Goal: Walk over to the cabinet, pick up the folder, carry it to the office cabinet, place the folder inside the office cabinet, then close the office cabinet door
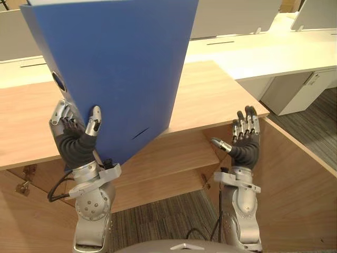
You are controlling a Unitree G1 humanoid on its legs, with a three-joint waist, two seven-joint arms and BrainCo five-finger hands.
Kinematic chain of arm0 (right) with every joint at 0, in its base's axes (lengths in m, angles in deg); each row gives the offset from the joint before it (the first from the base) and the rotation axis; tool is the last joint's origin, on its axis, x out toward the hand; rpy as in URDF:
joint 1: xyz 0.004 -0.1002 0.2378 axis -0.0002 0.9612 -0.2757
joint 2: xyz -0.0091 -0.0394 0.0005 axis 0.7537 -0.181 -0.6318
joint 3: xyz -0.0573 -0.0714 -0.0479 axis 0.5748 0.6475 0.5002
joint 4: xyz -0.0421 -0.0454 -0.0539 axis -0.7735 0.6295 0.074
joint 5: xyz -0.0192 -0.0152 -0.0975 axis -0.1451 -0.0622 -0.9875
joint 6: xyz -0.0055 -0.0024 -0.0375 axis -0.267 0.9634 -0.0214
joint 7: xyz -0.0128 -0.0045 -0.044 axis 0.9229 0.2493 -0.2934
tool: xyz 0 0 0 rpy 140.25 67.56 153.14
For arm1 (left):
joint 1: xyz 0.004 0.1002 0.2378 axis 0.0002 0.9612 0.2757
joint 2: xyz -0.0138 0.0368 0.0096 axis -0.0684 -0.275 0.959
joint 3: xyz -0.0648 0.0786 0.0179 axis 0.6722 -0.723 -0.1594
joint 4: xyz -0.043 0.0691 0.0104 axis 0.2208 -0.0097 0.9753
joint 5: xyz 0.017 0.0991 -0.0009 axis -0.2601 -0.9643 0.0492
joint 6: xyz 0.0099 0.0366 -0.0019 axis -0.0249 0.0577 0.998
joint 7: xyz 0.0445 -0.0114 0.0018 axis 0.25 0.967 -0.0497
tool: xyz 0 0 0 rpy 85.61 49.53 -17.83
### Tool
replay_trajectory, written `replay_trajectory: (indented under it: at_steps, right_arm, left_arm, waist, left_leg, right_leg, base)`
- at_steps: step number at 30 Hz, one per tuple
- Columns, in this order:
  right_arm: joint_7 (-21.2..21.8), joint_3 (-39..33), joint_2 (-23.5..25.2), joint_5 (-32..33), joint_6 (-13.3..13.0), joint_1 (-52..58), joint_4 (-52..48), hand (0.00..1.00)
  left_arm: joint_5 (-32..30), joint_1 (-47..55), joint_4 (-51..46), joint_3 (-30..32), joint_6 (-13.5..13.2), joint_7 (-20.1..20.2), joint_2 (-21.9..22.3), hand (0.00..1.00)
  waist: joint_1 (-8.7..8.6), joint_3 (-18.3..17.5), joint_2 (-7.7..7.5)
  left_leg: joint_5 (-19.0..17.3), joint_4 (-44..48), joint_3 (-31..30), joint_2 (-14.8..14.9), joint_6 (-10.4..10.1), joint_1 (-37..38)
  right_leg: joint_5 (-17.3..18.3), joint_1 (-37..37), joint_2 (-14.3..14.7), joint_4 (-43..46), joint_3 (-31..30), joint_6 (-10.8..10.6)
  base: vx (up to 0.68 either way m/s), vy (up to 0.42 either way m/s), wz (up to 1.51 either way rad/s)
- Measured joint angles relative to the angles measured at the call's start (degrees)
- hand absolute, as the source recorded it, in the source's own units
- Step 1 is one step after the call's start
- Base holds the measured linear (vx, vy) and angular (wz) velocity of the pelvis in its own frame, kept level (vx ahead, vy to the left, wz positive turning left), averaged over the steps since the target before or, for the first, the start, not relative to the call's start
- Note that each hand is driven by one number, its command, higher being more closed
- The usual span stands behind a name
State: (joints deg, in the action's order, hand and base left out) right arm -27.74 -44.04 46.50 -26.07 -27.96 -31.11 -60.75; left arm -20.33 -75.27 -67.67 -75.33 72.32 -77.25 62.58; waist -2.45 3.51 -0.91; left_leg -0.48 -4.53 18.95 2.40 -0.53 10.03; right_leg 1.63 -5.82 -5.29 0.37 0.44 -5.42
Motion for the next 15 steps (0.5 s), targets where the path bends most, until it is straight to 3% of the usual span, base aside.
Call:
replay_trajectory:
  at_steps: [6, 15]
  right_arm:
    - [1.8, 0.3, -4.2, 0.2, 0.0, -6.6, 0.0, 0.00]
    - [6.4, -0.1, -8.7, 5.7, 0.7, -10.3, 1.9, 0.00]
  left_arm:
    - [7.9, -0.5, 2.5, -1.3, -1.2, 7.1, -0.3, 1.00]
    - [11.5, -0.6, 6.4, -3.6, -1.5, 15.3, -2.5, 1.00]
  waist:
    - [0.89, 0.0, 0.02]
    - [0.91, 0.0, 0.08]
  left_leg:
    - [0.0, 0.0, -0.1, -0.1, 0.0, 0.0]
    - [0.5, 0.0, -1.7, -0.7, 0.7, -1.2]
  right_leg:
    - [0.0, 0.0, -0.1, 0.0, 0.1, -0.1]
    - [-0.1, -0.1, -0.7, 0.0, 1.6, -0.2]
  base:
    - [-0.01, -0.008, 0.00]
    - [-0.01, -0.013, 0.09]
